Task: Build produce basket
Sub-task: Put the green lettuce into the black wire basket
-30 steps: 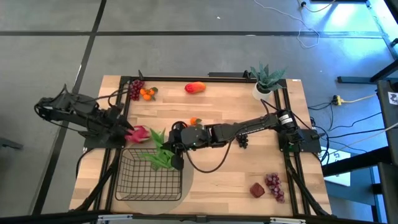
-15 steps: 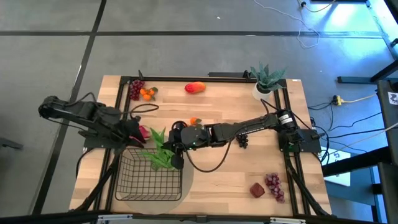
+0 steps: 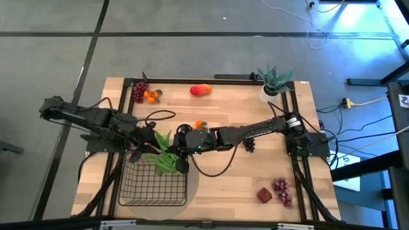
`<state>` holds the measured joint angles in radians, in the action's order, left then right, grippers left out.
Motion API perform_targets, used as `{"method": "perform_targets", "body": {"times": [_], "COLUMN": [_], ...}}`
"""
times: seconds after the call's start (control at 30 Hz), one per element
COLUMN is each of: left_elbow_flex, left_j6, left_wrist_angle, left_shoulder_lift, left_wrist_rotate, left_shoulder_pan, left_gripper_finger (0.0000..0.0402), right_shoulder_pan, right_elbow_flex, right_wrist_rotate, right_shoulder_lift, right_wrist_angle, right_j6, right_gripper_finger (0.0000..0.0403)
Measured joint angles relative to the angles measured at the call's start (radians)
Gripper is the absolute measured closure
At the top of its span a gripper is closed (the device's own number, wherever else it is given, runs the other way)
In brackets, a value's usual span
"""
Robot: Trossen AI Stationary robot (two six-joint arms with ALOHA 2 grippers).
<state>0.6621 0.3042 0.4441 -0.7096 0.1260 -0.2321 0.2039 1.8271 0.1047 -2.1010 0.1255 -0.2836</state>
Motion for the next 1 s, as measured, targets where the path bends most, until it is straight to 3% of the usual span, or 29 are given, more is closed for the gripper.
{"method": "perform_targets", "body": {"times": [0.27,0.57,0.73,0.9,1.0], "left_elbow_flex": [0.000,0.000,0.000,0.000,0.000], "left_j6": [-0.001,-0.002,-0.004,-0.027,-0.027], "left_wrist_angle": [-0.078,-0.080,-0.082,-0.108,-0.108], "left_shoulder_lift": [-0.047,-0.100,-0.114,-0.116,-0.116], "left_wrist_rotate": [-0.001,-0.001,-0.001,-0.003,-0.014], "left_shoulder_pan": [0.000,0.000,0.000,0.000,0.000], "left_gripper_finger": [0.0308,0.0308,0.0308,0.0308,0.0308], "right_shoulder_pan": [0.000,-0.001,-0.001,0.000,0.004], "right_elbow_flex": [0.000,0.017,0.107,0.205,0.250], "right_wrist_rotate": [-0.029,-0.054,-0.084,-0.089,-0.089], "right_shoulder_lift": [0.000,0.000,0.000,0.000,0.001], "right_wrist_angle": [0.001,0.006,0.122,0.296,0.308], "right_j6": [-0.019,-0.024,0.002,0.027,0.084], "right_gripper_finger": [0.0389,0.0314,0.0273,0.0269,0.0271]}}
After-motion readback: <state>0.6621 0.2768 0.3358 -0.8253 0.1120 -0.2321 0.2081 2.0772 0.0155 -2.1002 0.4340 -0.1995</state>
